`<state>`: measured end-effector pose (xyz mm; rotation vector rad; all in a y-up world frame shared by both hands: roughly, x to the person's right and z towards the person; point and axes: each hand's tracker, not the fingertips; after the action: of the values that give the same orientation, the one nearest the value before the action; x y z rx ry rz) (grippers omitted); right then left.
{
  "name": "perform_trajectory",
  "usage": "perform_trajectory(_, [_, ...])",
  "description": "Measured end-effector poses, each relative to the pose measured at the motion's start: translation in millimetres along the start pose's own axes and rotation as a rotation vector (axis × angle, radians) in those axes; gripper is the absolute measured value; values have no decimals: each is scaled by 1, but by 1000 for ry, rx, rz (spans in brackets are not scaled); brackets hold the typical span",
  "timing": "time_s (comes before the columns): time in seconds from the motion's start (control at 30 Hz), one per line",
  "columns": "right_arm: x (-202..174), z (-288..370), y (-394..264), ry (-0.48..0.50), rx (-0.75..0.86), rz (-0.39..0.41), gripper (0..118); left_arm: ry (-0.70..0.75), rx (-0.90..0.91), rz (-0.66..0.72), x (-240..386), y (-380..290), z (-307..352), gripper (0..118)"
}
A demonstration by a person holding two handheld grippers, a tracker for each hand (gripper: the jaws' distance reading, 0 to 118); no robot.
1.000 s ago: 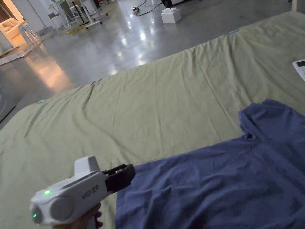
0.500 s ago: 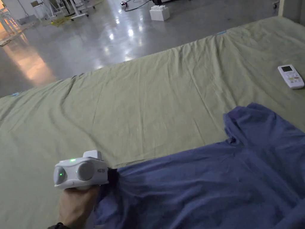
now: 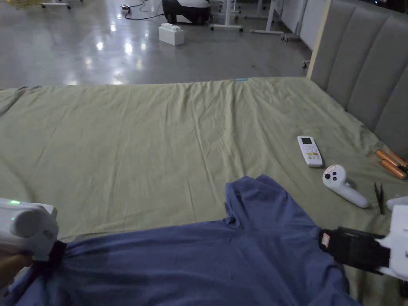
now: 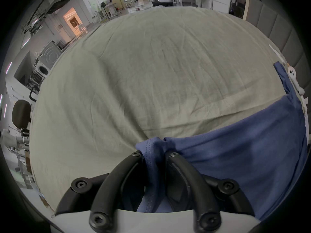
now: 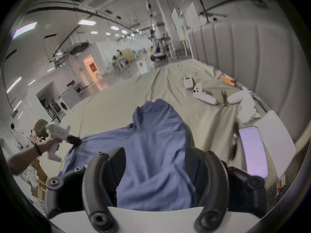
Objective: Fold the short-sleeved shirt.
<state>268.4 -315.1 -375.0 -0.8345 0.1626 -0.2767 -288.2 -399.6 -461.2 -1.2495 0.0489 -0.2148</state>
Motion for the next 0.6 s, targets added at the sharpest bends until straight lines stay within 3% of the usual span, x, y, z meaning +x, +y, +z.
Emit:
perform_trajectory(0.07, [11, -42, 20, -25, -86, -39, 75, 11, -2, -37, 2, 1, 1, 20])
perform_trajectory(0.17, [15, -92, 38, -182, -115, 42, 75, 12, -1, -33, 4, 0, 2, 20])
perform_trajectory(0.27, [22, -129, 40, -231, -176, 11, 74, 12, 6, -34, 2, -3, 2, 20])
perform_trajectory(0.3, [17, -133, 30, -192, -230, -7, 62, 12, 17, -39, 1, -5, 2, 20])
perform_trajectory(0.33, [13, -136, 24, -196, -239, 14, 40, 13, 30, -40, 0, -6, 1, 20])
perform_trajectory(0.37, [3, -129, 20, -266, -170, 125, 36, 36, 66, -43, -2, -9, 2, 20])
perform_trajectory(0.4, [-2, -128, 18, -255, -161, 191, 36, 36, 86, -42, -2, -13, 4, 20])
perform_trajectory(0.43, [-7, -129, 19, -253, -165, 204, 33, 35, 115, -44, -3, -17, 6, 20])
perform_trajectory(0.5, [-4, -121, 23, -211, -178, 177, 24, 19, 147, -32, -14, -20, 10, 20])
perform_trajectory(0.57, [-4, -101, 27, -162, -109, 127, 4, -43, 201, 37, -25, -29, 32, 20])
perform_trajectory(0.6, [-4, -86, 29, -127, -50, 129, 4, -85, 253, 69, -31, -37, 48, 19])
